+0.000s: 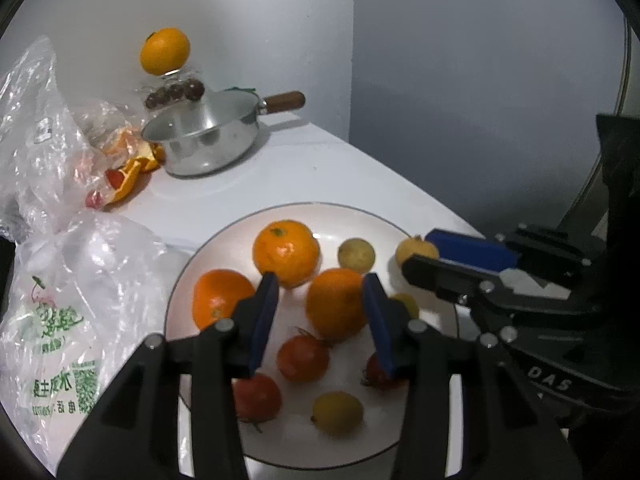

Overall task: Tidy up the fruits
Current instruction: 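Lower and open the left gripper onto the plate while the right gripper releases its yellow fruit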

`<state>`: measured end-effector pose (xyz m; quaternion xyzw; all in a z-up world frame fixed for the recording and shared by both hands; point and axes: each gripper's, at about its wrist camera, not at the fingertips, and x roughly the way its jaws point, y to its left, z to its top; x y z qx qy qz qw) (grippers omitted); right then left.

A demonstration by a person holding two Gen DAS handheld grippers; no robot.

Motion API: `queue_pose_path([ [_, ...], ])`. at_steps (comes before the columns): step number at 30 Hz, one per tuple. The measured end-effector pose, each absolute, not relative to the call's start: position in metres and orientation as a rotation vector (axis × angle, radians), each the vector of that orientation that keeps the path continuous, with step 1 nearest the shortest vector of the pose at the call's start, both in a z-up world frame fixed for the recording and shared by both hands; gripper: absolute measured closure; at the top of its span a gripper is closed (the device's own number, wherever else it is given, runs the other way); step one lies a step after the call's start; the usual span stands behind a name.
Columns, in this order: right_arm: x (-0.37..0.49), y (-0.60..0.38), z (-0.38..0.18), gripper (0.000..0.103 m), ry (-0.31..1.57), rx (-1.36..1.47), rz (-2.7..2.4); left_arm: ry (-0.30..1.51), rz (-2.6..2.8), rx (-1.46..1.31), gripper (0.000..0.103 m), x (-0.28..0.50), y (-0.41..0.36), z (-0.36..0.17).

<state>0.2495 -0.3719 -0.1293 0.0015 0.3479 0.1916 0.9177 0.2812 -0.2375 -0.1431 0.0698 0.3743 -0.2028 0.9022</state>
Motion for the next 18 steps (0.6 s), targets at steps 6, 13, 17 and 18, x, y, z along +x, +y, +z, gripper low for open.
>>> queue_pose_path([
  [6, 0.253, -0.367, -0.134, 0.077, 0.735, -0.002, 0.394, 0.773, -0.415, 0.133, 0.055, 0.282, -0.231, -0.143],
  [13, 0.256, -0.362, -0.137, 0.077, 0.751, -0.012, 0.396, 0.769, -0.411, 0.124, 0.055, 0.281, -0.227, -0.141],
  [17, 0.257, -0.361, -0.138, 0.077, 0.76, -0.007, 0.387, 0.766, -0.411, 0.121, 0.055, 0.28, -0.222, -0.14],
  [18, 0.257, -0.36, -0.138, 0.077, 0.761, -0.007, 0.387, 0.765, -0.41, 0.119, 0.055, 0.279, -0.221, -0.14],
])
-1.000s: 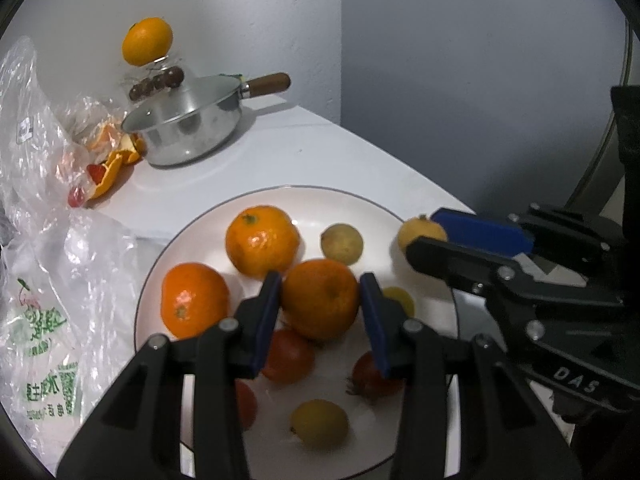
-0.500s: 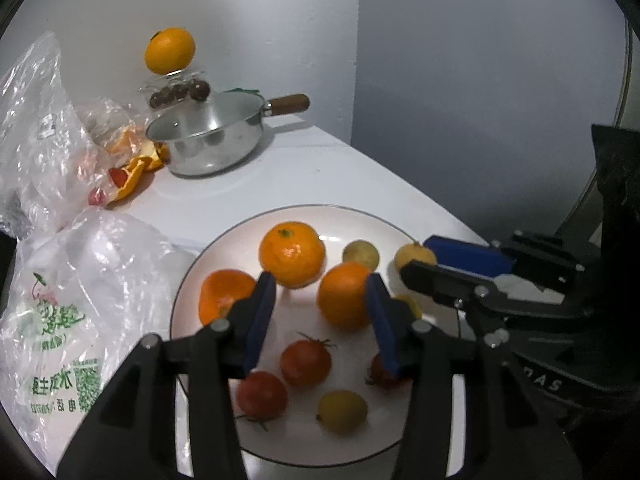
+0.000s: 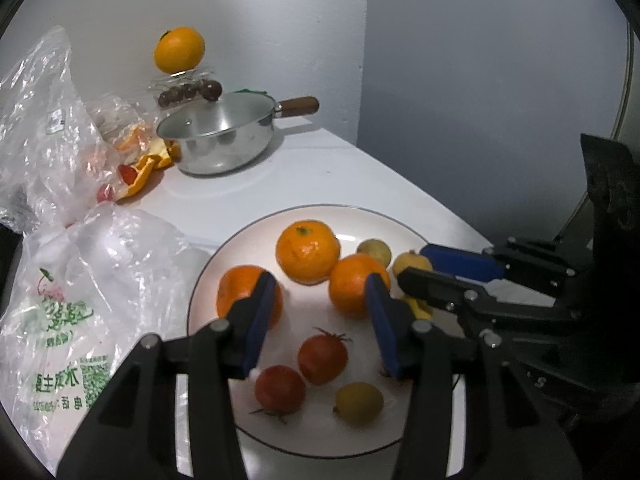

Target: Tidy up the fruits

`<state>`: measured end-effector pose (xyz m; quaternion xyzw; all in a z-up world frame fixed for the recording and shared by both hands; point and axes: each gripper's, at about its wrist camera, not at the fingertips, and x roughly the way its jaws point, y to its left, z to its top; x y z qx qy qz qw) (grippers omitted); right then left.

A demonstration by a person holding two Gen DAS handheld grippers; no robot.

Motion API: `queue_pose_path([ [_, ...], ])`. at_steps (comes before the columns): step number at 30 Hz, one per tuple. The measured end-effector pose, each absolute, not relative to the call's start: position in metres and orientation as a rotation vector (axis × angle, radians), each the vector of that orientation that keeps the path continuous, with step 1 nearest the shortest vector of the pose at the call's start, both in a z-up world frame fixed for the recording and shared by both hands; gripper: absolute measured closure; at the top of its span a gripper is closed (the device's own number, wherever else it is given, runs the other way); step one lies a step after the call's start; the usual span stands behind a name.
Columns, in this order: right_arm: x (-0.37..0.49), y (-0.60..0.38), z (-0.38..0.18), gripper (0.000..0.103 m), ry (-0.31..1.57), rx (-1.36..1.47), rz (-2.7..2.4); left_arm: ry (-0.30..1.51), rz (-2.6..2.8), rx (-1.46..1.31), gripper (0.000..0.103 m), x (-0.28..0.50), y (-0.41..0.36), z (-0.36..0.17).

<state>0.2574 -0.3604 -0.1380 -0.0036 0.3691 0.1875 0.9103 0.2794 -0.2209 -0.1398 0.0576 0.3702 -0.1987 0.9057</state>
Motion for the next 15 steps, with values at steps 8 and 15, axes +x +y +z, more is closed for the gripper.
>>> queue_pose_path([
  [8, 0.256, -0.356, -0.133, 0.076, 0.76, -0.014, 0.364, 0.749, -0.407, 0.104, 0.055, 0.273, -0.211, -0.135],
  [15, 0.247, -0.35, -0.124, 0.076, 0.748, -0.032, 0.344, 0.725, -0.406, 0.088, 0.055, 0.262, -0.2, -0.126],
])
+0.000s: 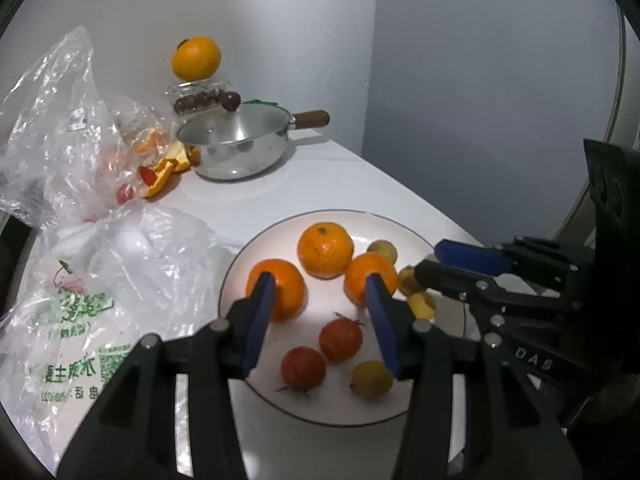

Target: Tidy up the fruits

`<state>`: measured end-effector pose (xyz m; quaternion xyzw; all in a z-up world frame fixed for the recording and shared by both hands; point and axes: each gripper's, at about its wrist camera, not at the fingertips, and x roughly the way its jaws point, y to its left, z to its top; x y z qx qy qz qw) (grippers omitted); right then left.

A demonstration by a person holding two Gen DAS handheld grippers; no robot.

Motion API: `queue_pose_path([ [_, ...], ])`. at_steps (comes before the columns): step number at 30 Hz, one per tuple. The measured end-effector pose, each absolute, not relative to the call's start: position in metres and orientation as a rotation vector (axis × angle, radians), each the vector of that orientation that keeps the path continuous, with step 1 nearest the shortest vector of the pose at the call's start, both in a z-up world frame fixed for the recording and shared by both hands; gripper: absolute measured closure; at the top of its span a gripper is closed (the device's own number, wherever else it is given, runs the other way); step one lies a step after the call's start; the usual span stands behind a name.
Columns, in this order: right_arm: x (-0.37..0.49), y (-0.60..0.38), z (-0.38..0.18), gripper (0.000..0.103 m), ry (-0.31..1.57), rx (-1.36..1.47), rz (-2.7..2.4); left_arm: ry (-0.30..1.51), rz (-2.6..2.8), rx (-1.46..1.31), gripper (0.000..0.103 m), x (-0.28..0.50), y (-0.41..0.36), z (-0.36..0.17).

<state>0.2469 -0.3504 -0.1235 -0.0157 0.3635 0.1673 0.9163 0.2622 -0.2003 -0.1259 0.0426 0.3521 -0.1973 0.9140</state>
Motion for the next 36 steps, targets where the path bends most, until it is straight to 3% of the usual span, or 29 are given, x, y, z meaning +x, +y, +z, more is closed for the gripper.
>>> queue_pose_path([
  [19, 0.203, -0.314, -0.083, 0.072, 0.666, -0.086, 0.311, 0.626, -0.394, 0.061, 0.054, 0.214, -0.148, -0.093],
  [21, 0.197, -0.308, -0.078, 0.067, 0.655, -0.089, 0.313, 0.615, -0.392, 0.055, 0.05, 0.207, -0.142, -0.089],
  [24, 0.189, -0.301, -0.072, 0.067, 0.646, -0.099, 0.315, 0.593, -0.388, 0.036, 0.035, 0.196, -0.132, -0.084],
  [36, 0.15, -0.276, -0.048, 0.066, 0.593, -0.131, 0.303, 0.507, -0.371, 0.005, 0.03, 0.149, -0.101, -0.062],
])
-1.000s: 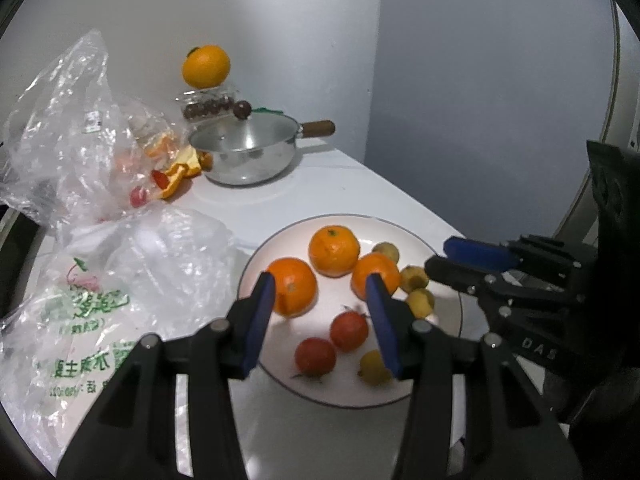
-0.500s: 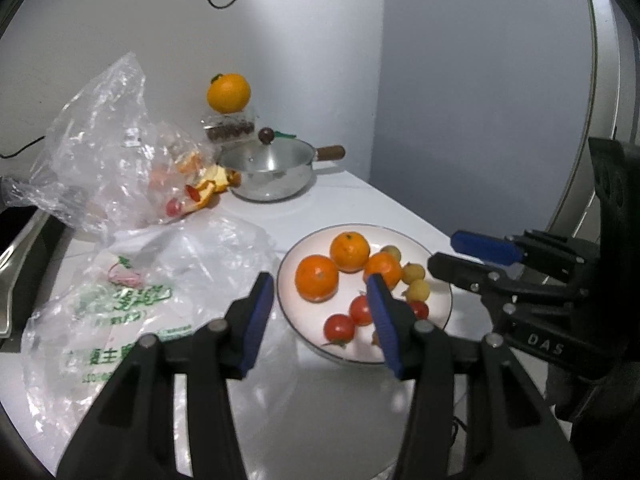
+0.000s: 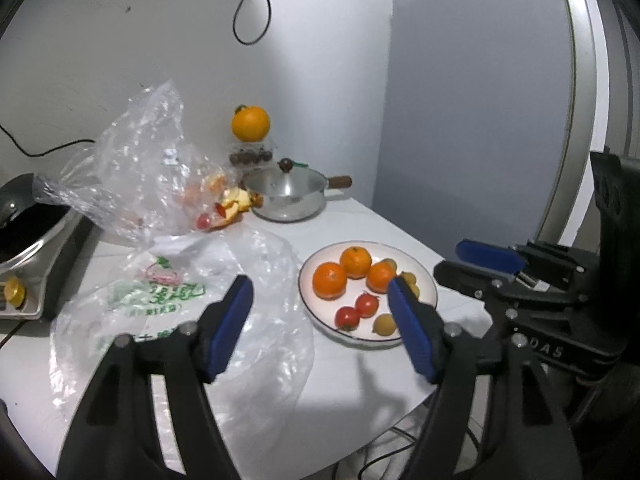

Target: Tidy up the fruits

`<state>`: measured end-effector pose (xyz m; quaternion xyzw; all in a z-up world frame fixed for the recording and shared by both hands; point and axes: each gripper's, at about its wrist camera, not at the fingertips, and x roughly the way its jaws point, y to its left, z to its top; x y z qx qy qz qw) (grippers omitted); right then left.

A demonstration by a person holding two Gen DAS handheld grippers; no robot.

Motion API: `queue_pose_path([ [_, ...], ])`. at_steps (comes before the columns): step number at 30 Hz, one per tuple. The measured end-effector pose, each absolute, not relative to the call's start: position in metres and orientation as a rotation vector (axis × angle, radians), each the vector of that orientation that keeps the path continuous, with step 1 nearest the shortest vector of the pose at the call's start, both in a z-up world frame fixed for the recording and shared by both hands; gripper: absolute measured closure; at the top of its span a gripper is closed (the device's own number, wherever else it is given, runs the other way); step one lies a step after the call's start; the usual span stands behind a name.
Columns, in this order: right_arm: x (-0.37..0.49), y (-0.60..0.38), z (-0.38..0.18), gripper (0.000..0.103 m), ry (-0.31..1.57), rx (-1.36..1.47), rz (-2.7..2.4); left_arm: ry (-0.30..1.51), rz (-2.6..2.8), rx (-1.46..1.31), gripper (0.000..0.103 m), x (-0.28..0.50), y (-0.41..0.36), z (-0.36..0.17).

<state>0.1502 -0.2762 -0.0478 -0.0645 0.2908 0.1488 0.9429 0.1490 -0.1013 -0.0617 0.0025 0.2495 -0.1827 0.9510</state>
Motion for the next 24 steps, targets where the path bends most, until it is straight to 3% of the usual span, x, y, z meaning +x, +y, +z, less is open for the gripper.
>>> queue_pose_path([
  [6, 0.129, -0.262, -0.035, 0.065, 0.561, -0.15, 0.309, 0.46, -0.357, -0.004, 0.026, 0.123, -0.087, -0.05],
  [11, 0.11, -0.253, -0.023, 0.065, 0.527, -0.157, 0.311, 0.422, -0.343, -0.01, 0.01, 0.101, -0.074, -0.039],
  [15, 0.096, -0.248, -0.015, 0.052, 0.501, -0.151, 0.31, 0.395, -0.318, -0.012, 0.009, 0.086, -0.063, -0.031],
  [24, 0.069, -0.235, 0.005, 0.048, 0.426, -0.147, 0.304, 0.307, -0.216, 0.043, 0.009, 0.05, -0.046, -0.015],
])
